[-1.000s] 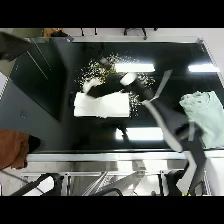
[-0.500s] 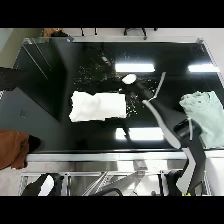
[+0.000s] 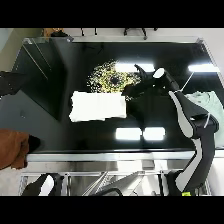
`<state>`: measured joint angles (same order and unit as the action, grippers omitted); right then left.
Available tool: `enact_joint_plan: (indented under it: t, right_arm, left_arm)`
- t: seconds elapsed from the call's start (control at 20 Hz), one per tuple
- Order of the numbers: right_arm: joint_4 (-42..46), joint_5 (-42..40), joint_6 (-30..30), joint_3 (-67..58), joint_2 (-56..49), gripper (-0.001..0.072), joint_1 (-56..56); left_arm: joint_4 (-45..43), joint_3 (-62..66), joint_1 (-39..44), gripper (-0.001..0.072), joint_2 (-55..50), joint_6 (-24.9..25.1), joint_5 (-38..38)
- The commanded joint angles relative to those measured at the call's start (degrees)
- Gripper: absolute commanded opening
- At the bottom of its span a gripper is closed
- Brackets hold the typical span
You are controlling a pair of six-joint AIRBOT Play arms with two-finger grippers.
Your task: Fold the shirts.
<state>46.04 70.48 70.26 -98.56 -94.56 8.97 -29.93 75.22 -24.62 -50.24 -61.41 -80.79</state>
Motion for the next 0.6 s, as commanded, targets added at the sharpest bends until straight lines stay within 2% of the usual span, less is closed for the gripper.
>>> enact_joint_plan:
  t: [0.0,0.2,0.25,0.3,0.4,0.45,0.55]
  right_arm:
    - [0.3,1.9,1.7,1.2,-4.7,0.0695,0.3]
    - [-6.6,1.4,-1.4,1.2,-6.8,0.0692,3.4]
    - [-9.2,1.6,-2.7,0.9,-6.5,0.0554,4.2]
    - [-12.3,1.9,-6.0,0.7,-5.8,0.0232,4.8]
    - [-16.9,1.6,-7.5,0.0,-3.5,0.0055,5.0]
    - [-16.8,1.6,-7.5,-0.9,-1.9,0.0026,5.0]
    - [-16.5,1.6,-7.2,-3.3,2.4,0.0025,3.4]
  left_arm:
    - [-0.1,-0.1,0.0,0.0017,0.0,0.0,-0.3]
    - [-0.1,-0.1,0.0,0.0017,0.0,0.1,-0.3]
    - [-0.1,-0.1,0.0,0.0017,0.0,0.1,-0.3]
    - [0.0,-0.1,0.0,0.0017,0.0,0.0,-0.3]
    - [-0.1,-0.1,0.0,0.0017,0.0,-0.1,-0.3]
    - [0.0,-0.1,0.0,0.0017,0.0,-0.2,-0.3]
    - [0.0,-0.1,0.0,0.0017,0.0,-0.2,-0.3]
